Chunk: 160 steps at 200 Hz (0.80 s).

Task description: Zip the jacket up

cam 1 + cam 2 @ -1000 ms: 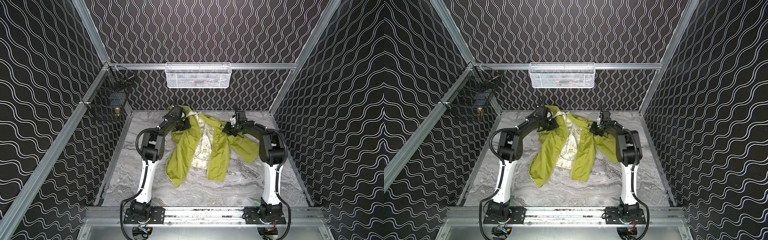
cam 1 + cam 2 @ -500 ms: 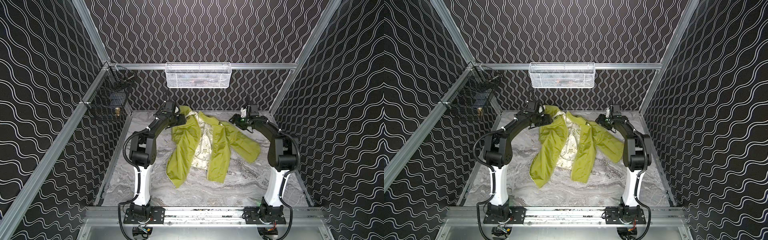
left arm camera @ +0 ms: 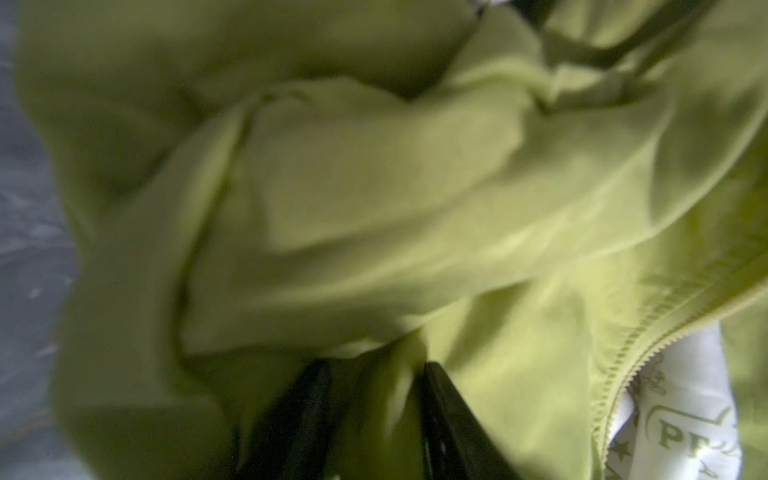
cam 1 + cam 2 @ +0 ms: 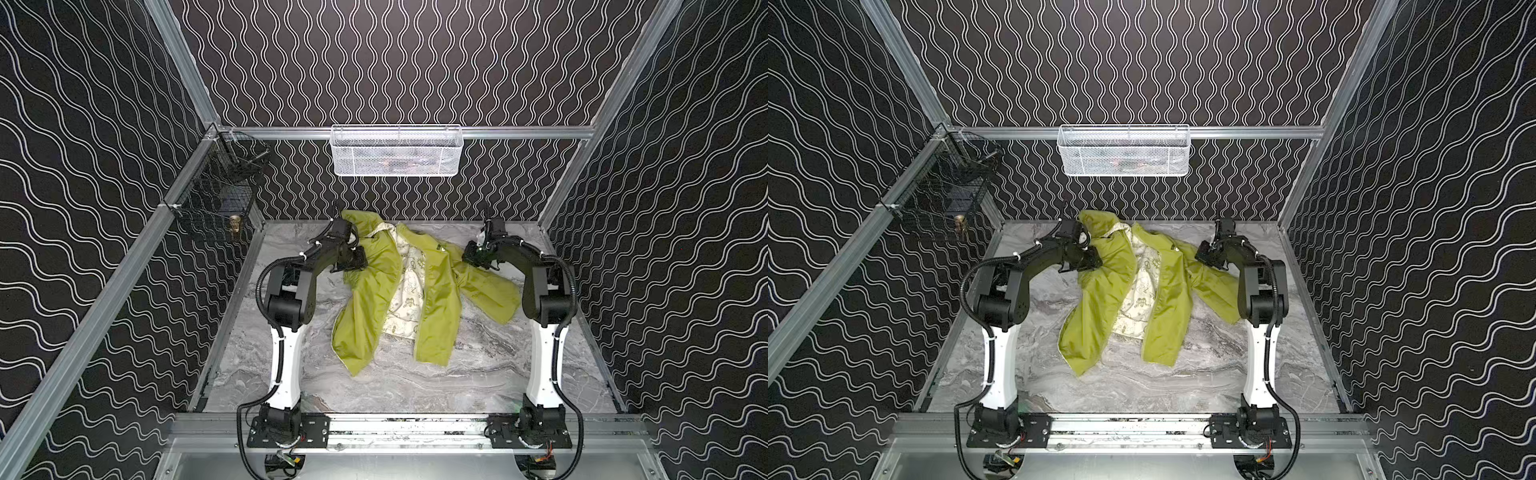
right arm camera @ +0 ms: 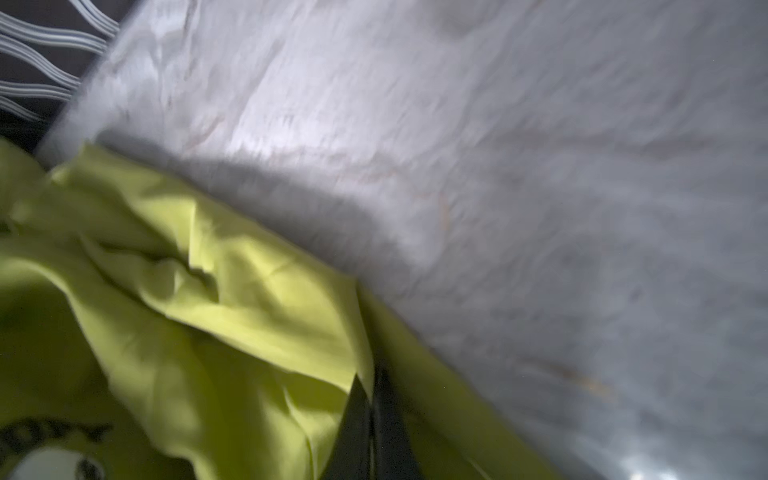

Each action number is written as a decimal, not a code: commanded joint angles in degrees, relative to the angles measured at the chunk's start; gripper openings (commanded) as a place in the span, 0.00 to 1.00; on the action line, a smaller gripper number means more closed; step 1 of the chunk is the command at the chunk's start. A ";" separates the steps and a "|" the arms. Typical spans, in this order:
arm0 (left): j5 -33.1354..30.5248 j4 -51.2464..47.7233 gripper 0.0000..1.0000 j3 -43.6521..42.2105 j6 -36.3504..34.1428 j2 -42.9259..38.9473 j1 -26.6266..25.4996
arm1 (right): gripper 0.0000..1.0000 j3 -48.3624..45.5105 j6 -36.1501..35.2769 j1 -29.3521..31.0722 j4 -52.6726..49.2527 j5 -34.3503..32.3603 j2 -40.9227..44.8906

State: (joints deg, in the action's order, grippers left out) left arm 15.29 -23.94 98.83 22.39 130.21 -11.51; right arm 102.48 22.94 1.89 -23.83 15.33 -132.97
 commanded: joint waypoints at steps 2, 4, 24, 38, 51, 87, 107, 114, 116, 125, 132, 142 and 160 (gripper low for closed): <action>-2.19 -0.96 0.37 -1.75 1.41 0.70 1.41 | 0.00 0.93 1.21 -2.84 0.12 -1.88 1.14; -2.19 -0.89 0.36 -1.96 1.44 0.67 1.60 | 0.00 0.90 1.20 -3.12 0.29 -1.86 1.44; -1.63 0.38 0.35 -4.16 1.80 0.23 2.60 | 0.00 0.92 1.23 -5.22 1.48 -2.95 3.37; -1.20 1.07 0.34 -5.05 1.87 -0.20 2.81 | 0.00 2.45 0.85 -5.80 1.68 -2.93 3.18; -0.81 1.10 0.34 -5.13 1.84 -0.05 2.83 | 0.00 5.68 0.40 -5.85 -0.11 -2.93 1.58; 0.79 1.84 0.37 -4.97 2.69 -0.77 2.72 | 0.13 11.60 1.10 -5.93 -5.14 -1.59 -3.69; 1.55 1.66 0.42 -4.94 2.85 -2.70 2.72 | 0.36 8.18 1.32 -6.24 -3.93 -0.48 -1.27; 1.64 1.72 0.44 -4.99 2.92 -3.54 2.74 | 0.44 6.18 1.39 -6.20 -2.78 -0.56 0.40; 1.64 1.67 0.44 -5.03 2.92 -3.91 2.72 | 0.46 5.57 1.34 -6.20 -2.48 -0.56 1.04; 1.63 1.55 0.47 -5.13 3.01 -5.15 2.72 | 0.52 3.18 1.34 -6.21 -1.50 -0.72 3.45; 1.82 1.61 0.49 -5.25 3.17 -6.21 2.72 | 0.56 1.57 1.24 -6.20 -1.07 -1.10 5.49; 2.02 1.62 0.50 -5.67 3.59 -7.80 2.72 | 0.59 -0.71 1.23 -6.24 -0.54 -1.40 8.38; 2.53 2.27 0.51 -7.16 4.43 -11.34 2.55 | 0.61 -4.93 1.03 -6.11 0.10 -2.73 14.41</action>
State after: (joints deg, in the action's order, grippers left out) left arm 17.17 -21.32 92.99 25.39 122.45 -8.84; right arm 101.23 24.18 -4.23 -26.15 14.02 -125.29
